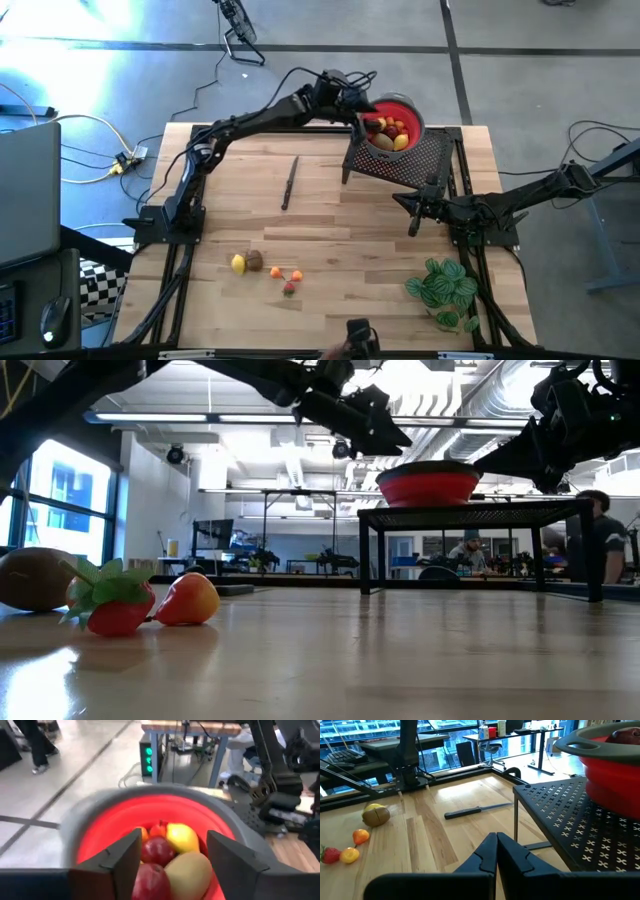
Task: Pick & Place Fruit
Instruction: Put the orange pear into the red strainer bowl on the shelf
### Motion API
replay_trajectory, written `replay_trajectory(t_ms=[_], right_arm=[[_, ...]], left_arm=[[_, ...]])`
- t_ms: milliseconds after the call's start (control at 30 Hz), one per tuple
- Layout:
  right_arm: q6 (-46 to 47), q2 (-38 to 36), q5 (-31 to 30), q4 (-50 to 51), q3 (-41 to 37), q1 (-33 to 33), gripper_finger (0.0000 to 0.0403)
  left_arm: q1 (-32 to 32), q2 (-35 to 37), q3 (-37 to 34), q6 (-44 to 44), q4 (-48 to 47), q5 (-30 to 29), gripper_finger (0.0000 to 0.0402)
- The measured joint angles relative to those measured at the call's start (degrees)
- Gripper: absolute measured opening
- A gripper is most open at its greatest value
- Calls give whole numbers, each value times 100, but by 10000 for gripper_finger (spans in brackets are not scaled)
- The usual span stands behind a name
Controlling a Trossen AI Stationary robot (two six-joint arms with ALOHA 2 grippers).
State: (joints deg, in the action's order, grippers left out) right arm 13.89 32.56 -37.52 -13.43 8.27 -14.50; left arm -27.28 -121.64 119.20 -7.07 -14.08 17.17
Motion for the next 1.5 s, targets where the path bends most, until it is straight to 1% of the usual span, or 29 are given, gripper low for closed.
replay_trajectory(t_ms=[167, 333, 467, 667, 733, 800, 867, 1000, 1100, 1267, 1400, 1500], right_arm=[[0, 2, 0, -2, 0, -2, 2], [61, 0, -2, -2, 2, -1, 2], [147, 0, -2, -4, 0, -1, 2], [152, 0, -2, -4, 1, -1, 2], [153, 0, -2, -4, 1, 0, 2], [153, 0, -2, -4, 2, -2, 2], [153, 0, -4, -4, 0, 0, 2], [152, 0, -52, -4, 0, 0, 2], [144, 0, -156, -4, 0, 0, 2], [148, 2, -171, -2, 0, 0, 2], [136, 2, -155, -2, 0, 0, 2], [136, 2, -155, -3, 0, 2, 2]], left_arm=[[-78, 212, 4, -76, -435, -58, 183], [-129, 372, 4, -622, -1200, 122, 150], [-161, 475, 4, -898, -1787, 478, 106], [-253, 486, 4, -962, -1958, 1219, 19], [-316, 532, 4, -962, -2012, 1532, 6], [-314, 594, 4, -974, -2016, 1691, 8], [-316, 720, -26, -1088, -2190, 1575, 7], [-243, 1094, -270, -1215, -2113, 922, 2], [-122, 1352, -641, -1213, -1820, 583, 1], [-20, 1892, -1589, -1217, -1436, 565, 1], [-60, 2605, -2751, -1061, -1024, 531, 0], [-41, 3324, -3657, -924, -759, 292, 0]])
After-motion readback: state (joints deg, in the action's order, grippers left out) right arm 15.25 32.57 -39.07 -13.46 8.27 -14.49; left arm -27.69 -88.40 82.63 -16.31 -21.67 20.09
